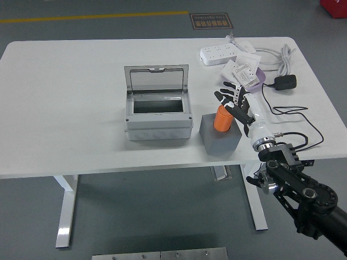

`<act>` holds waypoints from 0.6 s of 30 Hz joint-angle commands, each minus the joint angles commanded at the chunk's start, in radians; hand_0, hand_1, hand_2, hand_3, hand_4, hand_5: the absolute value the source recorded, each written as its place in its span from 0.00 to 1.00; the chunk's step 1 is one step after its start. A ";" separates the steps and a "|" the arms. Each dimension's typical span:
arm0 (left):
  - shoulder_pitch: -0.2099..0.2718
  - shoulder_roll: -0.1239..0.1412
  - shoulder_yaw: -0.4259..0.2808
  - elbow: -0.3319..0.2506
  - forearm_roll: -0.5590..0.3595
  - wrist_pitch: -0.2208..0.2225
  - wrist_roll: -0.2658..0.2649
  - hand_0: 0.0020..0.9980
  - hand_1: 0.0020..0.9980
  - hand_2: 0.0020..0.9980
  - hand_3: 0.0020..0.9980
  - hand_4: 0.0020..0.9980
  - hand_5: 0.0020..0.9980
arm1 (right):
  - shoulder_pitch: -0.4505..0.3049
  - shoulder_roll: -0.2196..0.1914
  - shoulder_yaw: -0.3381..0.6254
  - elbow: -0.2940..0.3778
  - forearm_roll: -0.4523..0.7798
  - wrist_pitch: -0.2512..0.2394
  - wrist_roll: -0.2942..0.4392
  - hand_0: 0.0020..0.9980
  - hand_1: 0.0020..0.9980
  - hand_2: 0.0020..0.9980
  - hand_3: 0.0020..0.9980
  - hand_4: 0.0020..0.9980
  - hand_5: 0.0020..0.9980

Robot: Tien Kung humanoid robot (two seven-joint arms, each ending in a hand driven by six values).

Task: Fetch the battery,place it into the box,close the lid of the box

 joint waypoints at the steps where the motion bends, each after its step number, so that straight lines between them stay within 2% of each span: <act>1: 0.000 0.000 0.001 0.000 0.000 0.000 0.000 0.62 0.77 0.64 0.69 0.63 0.18 | 0.000 0.000 -0.002 -0.001 0.000 0.000 0.000 0.82 0.75 0.75 0.80 1.00 0.49; 16: -0.005 -0.002 0.014 0.000 -0.005 0.000 -0.002 0.62 0.78 0.65 0.69 0.63 0.18 | 0.005 0.005 -0.049 0.003 0.003 -0.012 -0.003 0.82 0.75 0.74 0.80 1.00 0.46; 17: -0.005 -0.002 0.014 0.000 -0.006 0.000 -0.002 0.62 0.78 0.65 0.69 0.63 0.18 | 0.005 0.006 -0.052 0.002 0.003 -0.013 -0.004 0.80 0.74 0.74 0.80 0.92 0.34; 18: -0.005 -0.003 0.015 0.000 -0.006 0.000 -0.002 0.62 0.78 0.65 0.69 0.63 0.18 | 0.005 0.006 -0.055 0.001 0.003 -0.013 -0.004 0.80 0.74 0.74 0.80 0.92 0.34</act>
